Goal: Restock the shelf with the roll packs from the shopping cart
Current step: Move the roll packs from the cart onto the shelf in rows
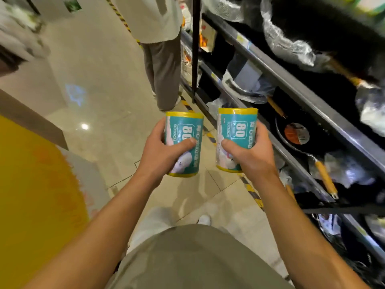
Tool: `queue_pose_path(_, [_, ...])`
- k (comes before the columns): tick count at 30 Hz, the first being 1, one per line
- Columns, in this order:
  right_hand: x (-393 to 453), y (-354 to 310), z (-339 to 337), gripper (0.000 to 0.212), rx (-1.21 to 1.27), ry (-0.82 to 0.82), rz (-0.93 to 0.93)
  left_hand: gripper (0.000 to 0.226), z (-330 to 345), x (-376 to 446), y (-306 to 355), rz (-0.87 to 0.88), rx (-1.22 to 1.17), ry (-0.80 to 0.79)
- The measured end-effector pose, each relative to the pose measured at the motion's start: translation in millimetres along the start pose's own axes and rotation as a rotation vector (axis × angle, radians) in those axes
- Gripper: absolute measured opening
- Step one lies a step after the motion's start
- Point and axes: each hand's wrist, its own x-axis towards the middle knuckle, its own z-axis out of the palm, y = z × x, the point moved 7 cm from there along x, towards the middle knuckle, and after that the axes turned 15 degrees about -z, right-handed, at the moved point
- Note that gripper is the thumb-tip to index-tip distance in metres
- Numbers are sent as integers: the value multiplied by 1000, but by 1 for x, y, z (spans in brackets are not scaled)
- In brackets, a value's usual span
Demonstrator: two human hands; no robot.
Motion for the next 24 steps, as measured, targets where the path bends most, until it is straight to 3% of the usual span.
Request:
queue_pose_path(2, [24,2,8,70,-2,-8,10,46,0,25,11,-13,-21,-5])
queue_pose_path(6, [73,3,21,52,-46,49,-8,66,0,85,35,-45,-44,-55])
queue_pose_path(12, [153,-4,48,63,-58,189,1,75,2,186,96,-12,-22,-220])
queue_pose_path(17, [215,-24,59,68,-78,334,-18,44,12,256,163,88,56,-356])
queue_pose_path(24, [275,-50,44,64,-126,568,-65,49,51,319,236,170,77,-539])
